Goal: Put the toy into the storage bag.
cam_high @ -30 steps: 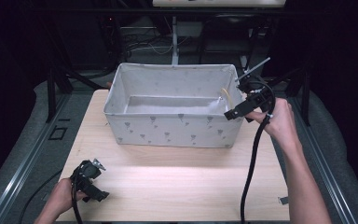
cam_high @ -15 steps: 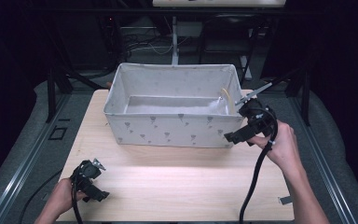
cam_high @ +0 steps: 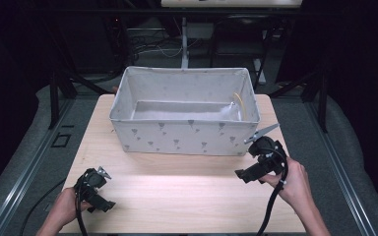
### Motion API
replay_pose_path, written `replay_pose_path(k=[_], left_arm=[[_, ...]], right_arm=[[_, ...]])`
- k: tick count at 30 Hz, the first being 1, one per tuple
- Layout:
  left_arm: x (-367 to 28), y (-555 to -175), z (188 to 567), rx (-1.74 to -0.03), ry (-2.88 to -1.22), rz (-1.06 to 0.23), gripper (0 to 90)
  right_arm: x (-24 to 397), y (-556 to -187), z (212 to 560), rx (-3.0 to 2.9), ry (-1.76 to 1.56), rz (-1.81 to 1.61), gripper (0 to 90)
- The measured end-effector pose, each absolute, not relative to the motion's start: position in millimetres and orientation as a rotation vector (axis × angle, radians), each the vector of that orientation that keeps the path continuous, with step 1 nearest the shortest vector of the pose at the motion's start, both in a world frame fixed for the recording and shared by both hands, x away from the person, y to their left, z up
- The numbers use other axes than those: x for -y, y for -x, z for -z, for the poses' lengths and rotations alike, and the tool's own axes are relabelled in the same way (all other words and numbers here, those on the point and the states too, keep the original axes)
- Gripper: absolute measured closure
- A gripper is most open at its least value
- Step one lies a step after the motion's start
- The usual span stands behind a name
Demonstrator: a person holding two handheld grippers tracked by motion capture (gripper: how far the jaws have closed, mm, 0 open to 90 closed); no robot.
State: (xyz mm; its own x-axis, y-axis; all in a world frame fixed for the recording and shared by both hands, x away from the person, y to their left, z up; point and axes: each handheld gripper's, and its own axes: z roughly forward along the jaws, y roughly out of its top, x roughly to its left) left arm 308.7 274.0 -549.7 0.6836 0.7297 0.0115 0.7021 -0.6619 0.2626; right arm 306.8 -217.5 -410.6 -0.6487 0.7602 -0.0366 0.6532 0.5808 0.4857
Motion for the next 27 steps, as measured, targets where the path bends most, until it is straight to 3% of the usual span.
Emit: replay_pose_path(k=[18,27], left_arm=[[-272.2,-310.0,551.2,-1.134,-2.673,-0.168,3.2],[-271.4,-309.6,551.2,-1.136,-2.666,-0.170,3.1]], right_arm=[[221.4,-290.6,494.8,-2.636,-1.248,-0.626,0.0],[229.8,-292.8,504.1,-2.618,-1.256,-0.526,0.0]])
